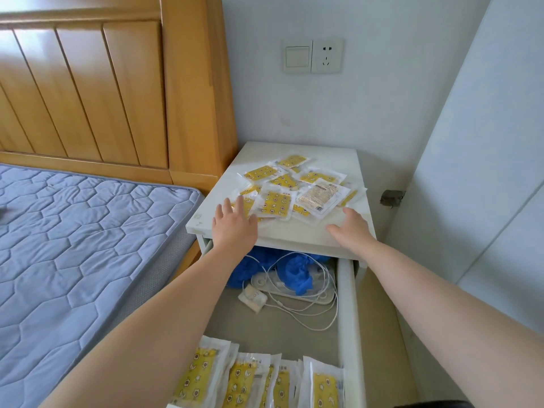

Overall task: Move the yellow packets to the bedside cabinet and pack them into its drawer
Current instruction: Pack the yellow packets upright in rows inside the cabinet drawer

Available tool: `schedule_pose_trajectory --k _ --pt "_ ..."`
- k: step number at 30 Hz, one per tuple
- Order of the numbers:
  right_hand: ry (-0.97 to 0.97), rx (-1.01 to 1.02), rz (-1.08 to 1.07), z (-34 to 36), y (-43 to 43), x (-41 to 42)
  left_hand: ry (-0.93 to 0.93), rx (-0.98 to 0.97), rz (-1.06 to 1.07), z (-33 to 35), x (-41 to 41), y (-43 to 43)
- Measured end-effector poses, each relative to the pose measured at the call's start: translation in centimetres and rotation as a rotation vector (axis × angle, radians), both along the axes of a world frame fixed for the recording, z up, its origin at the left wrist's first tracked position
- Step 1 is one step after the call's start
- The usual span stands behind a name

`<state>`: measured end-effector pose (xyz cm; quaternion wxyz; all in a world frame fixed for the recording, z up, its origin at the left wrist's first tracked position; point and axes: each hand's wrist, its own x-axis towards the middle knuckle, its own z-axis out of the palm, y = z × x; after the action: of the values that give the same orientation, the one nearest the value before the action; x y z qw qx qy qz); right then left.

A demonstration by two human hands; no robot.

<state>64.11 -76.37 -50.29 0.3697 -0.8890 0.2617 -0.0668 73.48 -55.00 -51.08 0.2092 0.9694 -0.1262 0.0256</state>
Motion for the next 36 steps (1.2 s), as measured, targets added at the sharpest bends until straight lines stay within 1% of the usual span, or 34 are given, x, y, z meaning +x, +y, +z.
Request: schedule_pose_trajectory --k 2,5,10,15,19,21,24,27,31,34,36 --pt "-0.019 -0.008 -0.018 0.0 -0.2 0.7 0.066 -0.006 0.071 0.3 1.1 -0.3" --pt "-0.011 -0.041 -0.054 -0.3 -0.4 1.7 0.172 0.035 0.173 0.9 2.0 -1.0" --pt "0.021 -0.091 -0.032 -1.4 -0.7 2.5 0.157 0.145 0.26 1.6 2.5 -2.5" --pt "0.006 -0.064 -0.015 -1.5 -1.3 2.7 0.216 0.105 0.304 2.0 3.5 -4.0" --pt "0.014 -0.085 -0.001 -1.7 -1.4 2.8 0.209 0.093 0.302 2.1 3.7 -4.3" --pt "0.021 -0.088 0.004 -1.8 -1.5 2.9 0.221 0.02 0.286 2.0 4.0 -4.1" --pt "0.033 -0.08 0.006 -1.8 -1.5 2.9 0.248 -0.183 0.234 2.1 4.1 -3.5" --pt "0.027 -0.072 0.003 -1.8 -1.4 2.8 0.266 -0.288 0.228 2.2 4.4 -2.7" --pt "-0.001 -0.026 0.014 -1.5 -1.2 2.5 0.434 -0.357 0.315 2.6 5.0 -1.8" --pt "-0.038 -0.004 0.012 -1.2 -0.9 2.1 0.491 -0.507 0.325 2.2 5.2 -1.5" --pt "-0.088 -0.005 -0.004 -1.0 -0.8 1.7 0.54 -0.652 0.322 1.7 5.3 -1.3"
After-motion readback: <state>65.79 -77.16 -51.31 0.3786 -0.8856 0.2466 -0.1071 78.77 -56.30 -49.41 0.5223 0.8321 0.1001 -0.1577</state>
